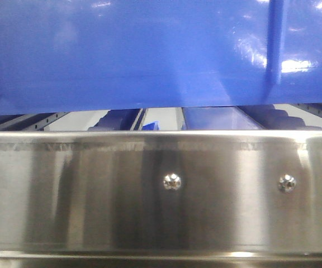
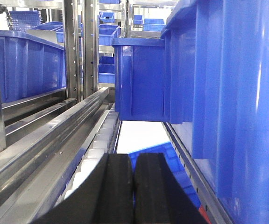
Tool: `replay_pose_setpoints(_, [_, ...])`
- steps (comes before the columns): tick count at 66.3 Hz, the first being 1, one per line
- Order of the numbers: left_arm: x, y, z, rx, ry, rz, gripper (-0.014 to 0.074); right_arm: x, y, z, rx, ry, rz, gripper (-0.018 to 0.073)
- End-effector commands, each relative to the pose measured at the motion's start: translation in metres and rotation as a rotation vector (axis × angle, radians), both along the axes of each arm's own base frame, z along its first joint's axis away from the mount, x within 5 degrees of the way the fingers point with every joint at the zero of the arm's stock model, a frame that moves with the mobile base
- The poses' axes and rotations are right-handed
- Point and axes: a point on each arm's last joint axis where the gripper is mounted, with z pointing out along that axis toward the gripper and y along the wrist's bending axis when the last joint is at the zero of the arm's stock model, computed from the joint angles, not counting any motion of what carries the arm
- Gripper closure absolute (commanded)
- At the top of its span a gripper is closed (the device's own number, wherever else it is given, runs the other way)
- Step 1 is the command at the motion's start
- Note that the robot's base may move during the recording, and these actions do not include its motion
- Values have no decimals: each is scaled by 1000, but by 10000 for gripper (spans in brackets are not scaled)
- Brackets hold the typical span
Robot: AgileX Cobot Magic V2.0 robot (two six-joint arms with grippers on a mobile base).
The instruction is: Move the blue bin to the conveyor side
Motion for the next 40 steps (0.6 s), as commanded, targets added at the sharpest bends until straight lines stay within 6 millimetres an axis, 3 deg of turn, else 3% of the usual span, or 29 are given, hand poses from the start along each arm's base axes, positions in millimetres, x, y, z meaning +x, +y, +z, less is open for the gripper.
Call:
replay_pose_setpoints(1, [0, 0, 2, -7, -16, 2, 602, 0, -1, 2, -2, -23, -7, 637])
replay_pose_setpoints(40, [0, 0, 3, -7, -23, 2, 602, 0, -1, 2, -2, -23, -7, 637])
